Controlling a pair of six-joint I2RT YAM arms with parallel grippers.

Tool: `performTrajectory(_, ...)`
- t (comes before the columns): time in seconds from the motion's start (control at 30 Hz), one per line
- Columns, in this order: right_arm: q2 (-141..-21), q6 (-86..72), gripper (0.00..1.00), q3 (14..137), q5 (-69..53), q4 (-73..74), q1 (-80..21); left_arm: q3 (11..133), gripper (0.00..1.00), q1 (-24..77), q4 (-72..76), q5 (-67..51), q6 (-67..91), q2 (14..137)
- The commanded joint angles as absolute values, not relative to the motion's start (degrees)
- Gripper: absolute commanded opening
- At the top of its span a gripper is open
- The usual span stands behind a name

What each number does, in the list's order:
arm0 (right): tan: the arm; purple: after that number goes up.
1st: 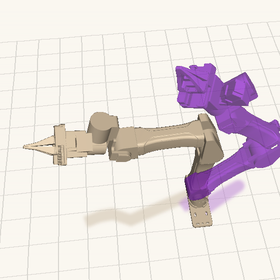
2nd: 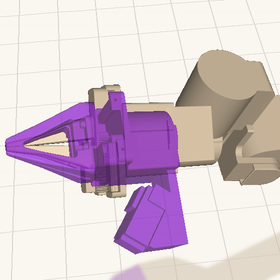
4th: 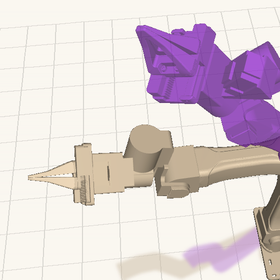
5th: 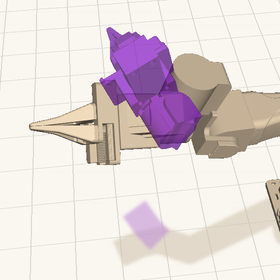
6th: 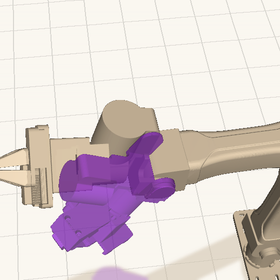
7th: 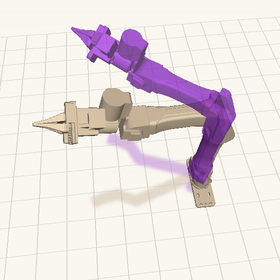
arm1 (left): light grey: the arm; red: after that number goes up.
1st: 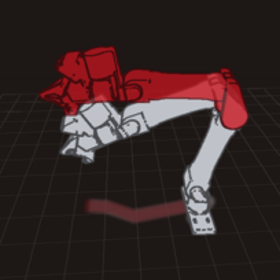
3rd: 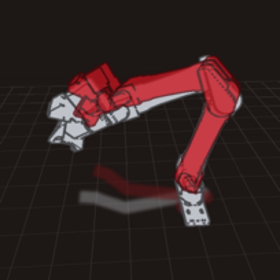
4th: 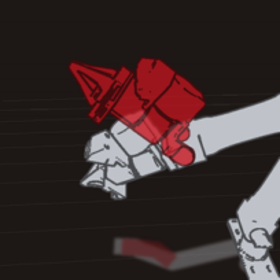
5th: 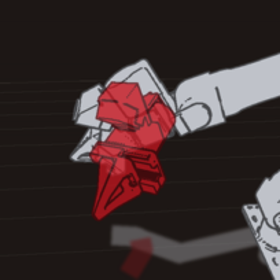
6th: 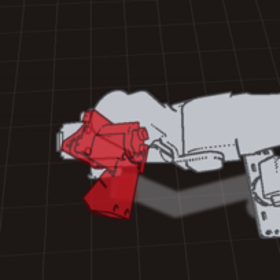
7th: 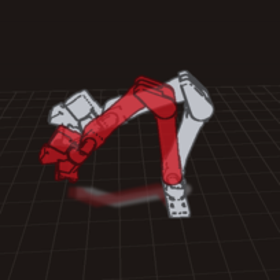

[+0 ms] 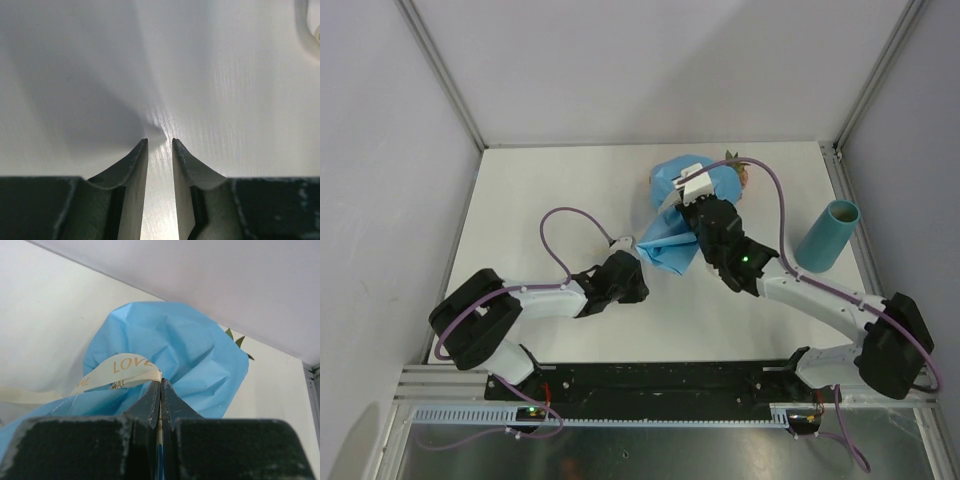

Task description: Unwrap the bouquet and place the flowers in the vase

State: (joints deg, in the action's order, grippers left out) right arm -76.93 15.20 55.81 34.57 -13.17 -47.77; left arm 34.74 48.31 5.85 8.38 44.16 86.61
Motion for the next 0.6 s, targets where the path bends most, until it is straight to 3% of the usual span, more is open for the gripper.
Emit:
performTrajectory(0.0,-70.97,10.60,0.00,56.73,28.49,-12.21,-45.87,35.94,0.31,48.79,4.31,10.68,44.79,86.35)
performTrajectory(0.3,-65.44,5.83,0.00,57.50,17.84,-8.41,-40.40,36.40,0.31,49.32,4.31,11.00,45.30,86.88)
performTrajectory(0.57,-68.53,1.67,0.00,56.09,8.76,0.86,-39.04,35.61,0.32,49.52,2.35,10.79,45.11,81.45)
